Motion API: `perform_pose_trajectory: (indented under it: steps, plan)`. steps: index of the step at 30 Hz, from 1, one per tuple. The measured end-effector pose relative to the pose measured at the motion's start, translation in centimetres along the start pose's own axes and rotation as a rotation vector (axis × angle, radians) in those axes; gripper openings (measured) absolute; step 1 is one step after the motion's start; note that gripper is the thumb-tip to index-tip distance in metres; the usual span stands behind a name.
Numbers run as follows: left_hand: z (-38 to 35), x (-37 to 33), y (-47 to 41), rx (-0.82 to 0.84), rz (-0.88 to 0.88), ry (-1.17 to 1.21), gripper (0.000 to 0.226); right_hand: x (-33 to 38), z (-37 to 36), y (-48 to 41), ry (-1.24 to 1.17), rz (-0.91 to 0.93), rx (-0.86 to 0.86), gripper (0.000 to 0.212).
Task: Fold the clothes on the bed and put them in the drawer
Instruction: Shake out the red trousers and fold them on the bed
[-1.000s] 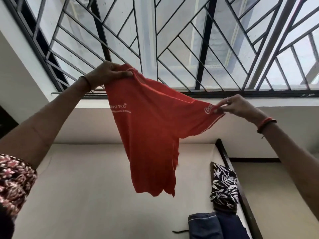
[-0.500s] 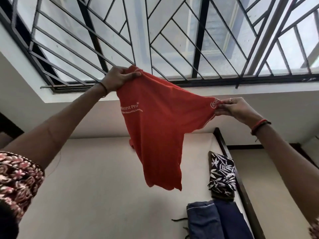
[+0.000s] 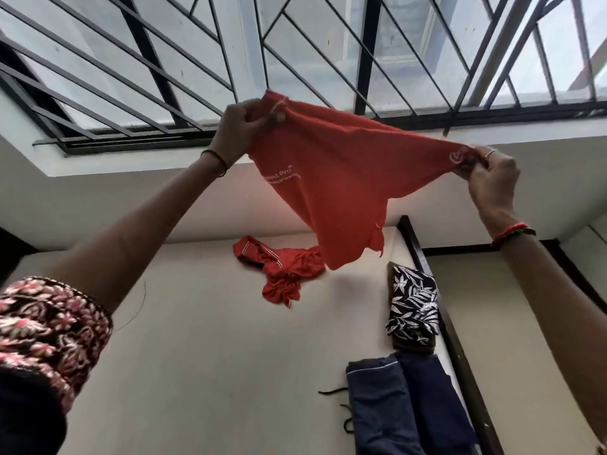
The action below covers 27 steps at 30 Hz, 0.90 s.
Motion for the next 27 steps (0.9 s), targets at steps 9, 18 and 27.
perform_pose_trajectory:
  steps: [9, 18, 27]
  plan:
    - [-9.4, 12.5, 16.6, 0.402, 0.043, -0.199, 0.013, -12.5, -7.8, 19.3, 0.235, -0.117, 0.332, 0.035]
    - [-17.5, 36.8, 42.7, 0.535, 0.488, -0.435, 0.065, -24.7, -23.9, 40.1, 0.436, -0.165, 0.914, 0.032]
    - [-22.5, 47.3, 60.3, 0.517, 0.955, -0.161, 0.052, -27.9, -31.5, 50.5, 0.479, 0.13, 1.125, 0.017]
Point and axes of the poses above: each hand's wrist, its own y-axis away from the middle knuckle, its own z-axis out of the back of the hand, x = y × z, the point moved 9 cm from there along -y, towards the middle knuckle, and after that the axes turned 14 degrees about x, right-handed, at the moved point
